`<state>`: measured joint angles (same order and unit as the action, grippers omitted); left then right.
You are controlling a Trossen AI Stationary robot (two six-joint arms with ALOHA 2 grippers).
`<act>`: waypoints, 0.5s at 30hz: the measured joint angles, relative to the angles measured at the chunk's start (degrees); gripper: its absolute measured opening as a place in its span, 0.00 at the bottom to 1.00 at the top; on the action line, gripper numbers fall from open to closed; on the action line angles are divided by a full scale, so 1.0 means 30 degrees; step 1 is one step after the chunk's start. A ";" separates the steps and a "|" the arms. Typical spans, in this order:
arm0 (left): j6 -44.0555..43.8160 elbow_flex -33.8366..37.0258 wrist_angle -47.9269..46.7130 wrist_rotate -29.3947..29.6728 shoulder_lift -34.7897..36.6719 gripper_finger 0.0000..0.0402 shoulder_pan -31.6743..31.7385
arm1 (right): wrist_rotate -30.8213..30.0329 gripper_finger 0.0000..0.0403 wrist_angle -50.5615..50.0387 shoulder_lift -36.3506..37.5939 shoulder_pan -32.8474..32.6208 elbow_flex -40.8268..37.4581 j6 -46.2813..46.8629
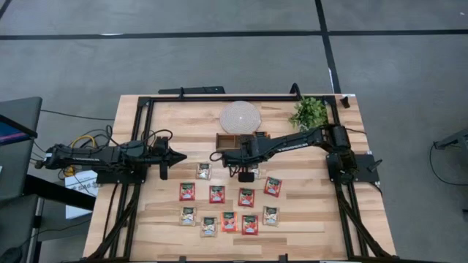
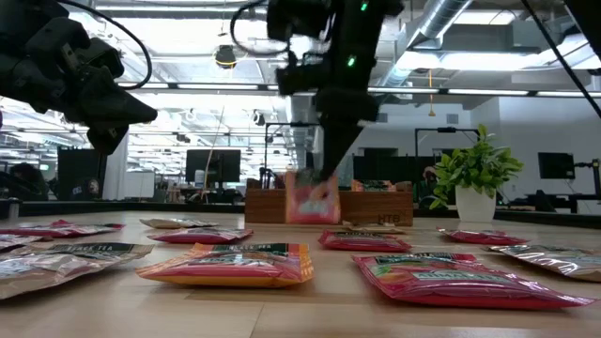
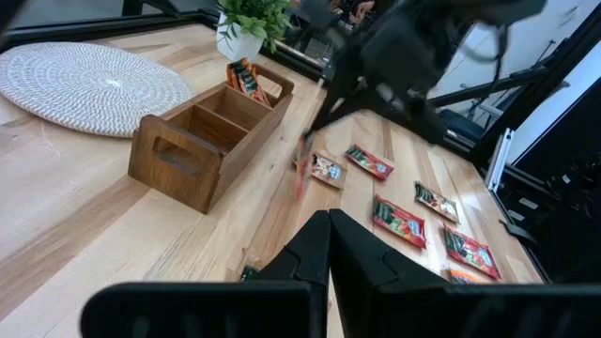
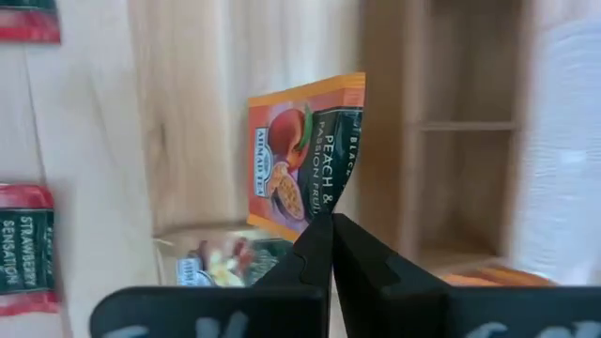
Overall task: Pick & Place Tea
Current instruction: Put the top orange tea bag into the right compartment of the wooden organizer
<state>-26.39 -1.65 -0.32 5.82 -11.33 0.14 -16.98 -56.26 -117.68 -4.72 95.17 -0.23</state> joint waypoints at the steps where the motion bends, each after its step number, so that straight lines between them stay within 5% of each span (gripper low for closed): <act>1: 0.0000 0.0000 0.0000 0.0000 0.0000 0.00 0.0000 | -0.0391 0.00 -0.0121 0.0256 -0.0108 0.0044 -0.0002; 15: 0.0007 0.0000 0.0000 -0.0007 0.0007 0.00 0.0000 | -0.5579 0.00 -0.5911 0.3758 -0.0485 -0.0208 0.1790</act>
<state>-26.37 -1.65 -0.32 5.80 -11.31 0.14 -33.71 -73.99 -106.40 -6.17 94.55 5.13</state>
